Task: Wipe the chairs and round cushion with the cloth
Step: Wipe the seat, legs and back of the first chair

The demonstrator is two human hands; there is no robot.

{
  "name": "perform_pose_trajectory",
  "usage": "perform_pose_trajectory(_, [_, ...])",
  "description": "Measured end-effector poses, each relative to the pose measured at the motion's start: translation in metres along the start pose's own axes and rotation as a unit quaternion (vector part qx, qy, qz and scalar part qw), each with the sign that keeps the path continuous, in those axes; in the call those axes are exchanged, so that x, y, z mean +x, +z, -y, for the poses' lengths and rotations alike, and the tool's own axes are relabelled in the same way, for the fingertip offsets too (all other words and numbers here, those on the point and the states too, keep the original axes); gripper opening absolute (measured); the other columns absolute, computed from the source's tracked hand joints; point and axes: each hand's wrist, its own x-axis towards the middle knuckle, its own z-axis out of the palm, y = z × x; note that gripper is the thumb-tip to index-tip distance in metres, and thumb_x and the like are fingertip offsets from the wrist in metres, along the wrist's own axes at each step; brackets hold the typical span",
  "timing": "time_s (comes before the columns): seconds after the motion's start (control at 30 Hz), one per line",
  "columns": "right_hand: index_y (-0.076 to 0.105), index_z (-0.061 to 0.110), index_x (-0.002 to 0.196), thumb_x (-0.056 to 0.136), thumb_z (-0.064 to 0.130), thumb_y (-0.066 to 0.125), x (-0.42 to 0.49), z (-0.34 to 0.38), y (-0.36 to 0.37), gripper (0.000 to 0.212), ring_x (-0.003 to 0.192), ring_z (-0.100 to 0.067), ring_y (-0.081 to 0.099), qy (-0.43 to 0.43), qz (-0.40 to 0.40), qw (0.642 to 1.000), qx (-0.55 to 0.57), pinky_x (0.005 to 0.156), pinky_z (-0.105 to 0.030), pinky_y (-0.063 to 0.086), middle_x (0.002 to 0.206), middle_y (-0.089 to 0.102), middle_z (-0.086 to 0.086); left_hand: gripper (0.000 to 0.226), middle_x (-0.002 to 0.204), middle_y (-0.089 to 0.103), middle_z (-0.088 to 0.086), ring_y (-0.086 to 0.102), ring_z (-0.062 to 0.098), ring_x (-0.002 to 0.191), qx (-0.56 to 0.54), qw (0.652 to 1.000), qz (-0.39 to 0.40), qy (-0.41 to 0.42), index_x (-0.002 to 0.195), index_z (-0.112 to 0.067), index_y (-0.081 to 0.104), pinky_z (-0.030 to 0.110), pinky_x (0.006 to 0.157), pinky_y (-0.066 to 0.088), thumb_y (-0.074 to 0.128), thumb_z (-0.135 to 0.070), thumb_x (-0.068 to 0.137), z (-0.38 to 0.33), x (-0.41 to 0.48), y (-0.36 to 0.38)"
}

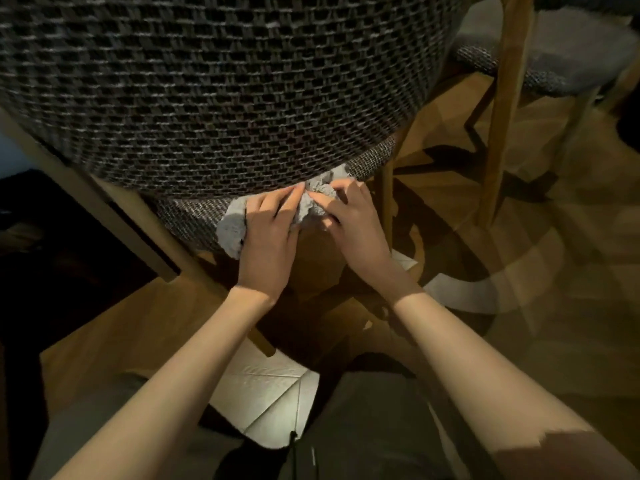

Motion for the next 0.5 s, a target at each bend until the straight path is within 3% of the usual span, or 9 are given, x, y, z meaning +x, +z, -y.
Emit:
perform_pose_trajectory(0.13, [0.064, 0.007, 0.121, 0.086, -0.001, 0.064, 0.010, -0.047, -0.005, 0.036, 0.124, -0.028, 0.043, 0.077, -0.037, 0.995, 0.050, 0.103, -0.023, 0.031, 0.132, 0.048, -0.016, 0.051, 0.149, 0.038, 0.010, 0.029, 0.030, 0.138, 0.007, 0.999, 0.048, -0.006, 0.147, -0.014, 0.034, 0.047, 0.113, 0.026, 0.047, -0.010, 0.097, -0.040, 0.037, 0.027])
perform_pose_trajectory(0.27, [0.063, 0.007, 0.120, 0.088, -0.001, 0.060, 0.028, -0.088, -0.008, 0.033, 0.124, -0.028, 0.041, 0.100, -0.065, 0.990, 0.072, 0.100, -0.022, 0.031, 0.134, 0.044, -0.017, 0.053, 0.154, 0.025, 0.006, 0.018, 0.026, 0.141, -0.035, 0.997, 0.059, -0.031, 0.150, -0.018, 0.024, 0.040, 0.115, 0.020, 0.037, -0.014, 0.100, -0.073, 0.069, 0.060])
perform_pose_trajectory(0.43, [0.062, 0.002, 0.112, 0.089, -0.006, 0.054, 0.045, -0.111, -0.006, 0.026, 0.124, -0.034, 0.040, 0.151, -0.080, 0.980, 0.099, 0.094, -0.021, 0.031, 0.134, 0.041, -0.022, 0.060, 0.158, 0.012, 0.001, 0.012, 0.024, 0.143, 0.034, 0.997, 0.073, -0.022, 0.153, -0.021, 0.008, 0.043, 0.114, 0.023, 0.033, -0.016, 0.098, -0.096, 0.093, 0.086])
perform_pose_trajectory(0.5, [0.059, 0.006, 0.124, 0.091, -0.004, 0.053, 0.044, -0.103, -0.003, 0.036, 0.127, -0.030, 0.039, 0.175, -0.086, 0.972, 0.130, 0.097, -0.019, 0.032, 0.137, 0.038, -0.018, 0.061, 0.159, 0.012, 0.001, 0.014, 0.025, 0.143, 0.058, 0.996, 0.069, -0.011, 0.153, -0.021, 0.009, 0.043, 0.115, 0.021, 0.035, -0.015, 0.098, -0.093, 0.092, 0.085])
